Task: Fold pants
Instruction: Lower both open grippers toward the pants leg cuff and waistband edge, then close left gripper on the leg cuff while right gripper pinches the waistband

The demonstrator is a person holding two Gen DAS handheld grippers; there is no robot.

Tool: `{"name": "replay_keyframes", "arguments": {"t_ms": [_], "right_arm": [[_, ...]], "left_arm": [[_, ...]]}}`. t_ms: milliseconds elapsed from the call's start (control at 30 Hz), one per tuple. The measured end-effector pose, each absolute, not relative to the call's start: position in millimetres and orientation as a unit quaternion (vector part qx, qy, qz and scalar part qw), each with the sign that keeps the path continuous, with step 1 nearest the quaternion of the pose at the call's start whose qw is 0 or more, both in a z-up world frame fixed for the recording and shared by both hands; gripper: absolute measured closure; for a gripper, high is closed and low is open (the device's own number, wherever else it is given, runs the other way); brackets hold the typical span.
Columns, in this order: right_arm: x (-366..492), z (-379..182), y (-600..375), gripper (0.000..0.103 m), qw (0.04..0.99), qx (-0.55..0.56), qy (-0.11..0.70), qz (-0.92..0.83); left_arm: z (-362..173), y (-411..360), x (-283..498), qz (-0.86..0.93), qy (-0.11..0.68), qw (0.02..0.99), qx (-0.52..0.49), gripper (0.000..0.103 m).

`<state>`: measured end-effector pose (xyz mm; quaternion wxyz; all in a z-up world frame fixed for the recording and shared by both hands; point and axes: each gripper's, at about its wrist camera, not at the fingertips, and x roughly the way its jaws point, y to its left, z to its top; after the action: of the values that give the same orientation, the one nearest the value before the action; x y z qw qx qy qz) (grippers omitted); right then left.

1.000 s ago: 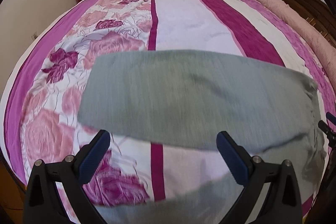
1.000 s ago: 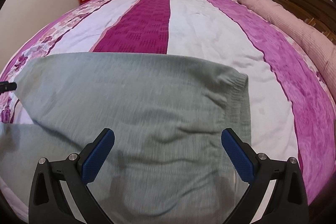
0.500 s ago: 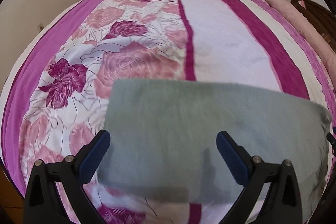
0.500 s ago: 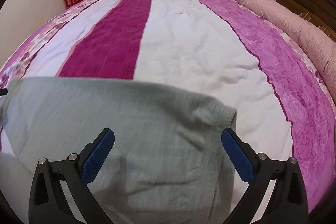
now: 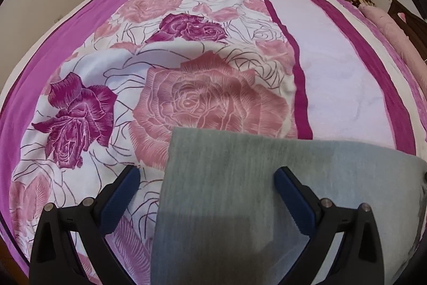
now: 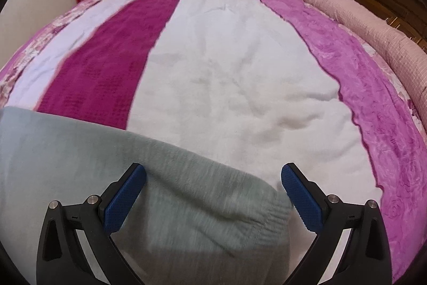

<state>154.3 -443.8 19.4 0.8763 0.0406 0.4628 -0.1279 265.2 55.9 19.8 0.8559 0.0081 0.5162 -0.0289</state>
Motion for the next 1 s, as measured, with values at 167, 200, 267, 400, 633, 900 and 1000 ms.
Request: {"name": "replay_keyframes", "arguments": {"t_ms": [167, 200, 267, 400, 633, 900, 1000], "right_arm": [[157.3, 0.2, -452.7, 0.0, 0.876, 0.074, 0.461, -0.121], [156.7, -0.9, -453.9, 0.0, 0.877, 0.078, 0.458, -0.12], [156.5, -2.2, -453.8, 0.0, 0.879, 0.079, 0.455, -0.12], [159.0, -4.1, -452.0, 0.0, 0.877, 0.073, 0.458, -0.122], [158.7, -3.6, -449.7, 0.0, 0.876, 0.071, 0.461, -0.124], [147.8, 9.9, -444.4, 0.04, 0.886, 0.085, 0.441, -0.113], [145.9, 14.5, -440.9, 0.062, 0.887, 0.079, 0.443, -0.108]], "left_arm": [[14.7, 55.8, 263.1, -0.033, 0.508, 0.861, 0.009, 0.0], [14.1, 57.0, 262.3, -0.035, 0.504, 0.863, 0.005, 0.0], [13.1, 57.8, 260.5, -0.036, 0.5, 0.865, 0.002, 0.0], [13.0, 55.9, 259.2, -0.032, 0.499, 0.866, 0.008, 0.0], [15.3, 52.1, 260.5, -0.024, 0.51, 0.86, 0.014, 0.001], [24.0, 43.6, 249.9, -0.026, 0.495, 0.868, 0.015, 0.025], [28.4, 38.8, 246.6, -0.033, 0.491, 0.87, 0.02, 0.041]]}}
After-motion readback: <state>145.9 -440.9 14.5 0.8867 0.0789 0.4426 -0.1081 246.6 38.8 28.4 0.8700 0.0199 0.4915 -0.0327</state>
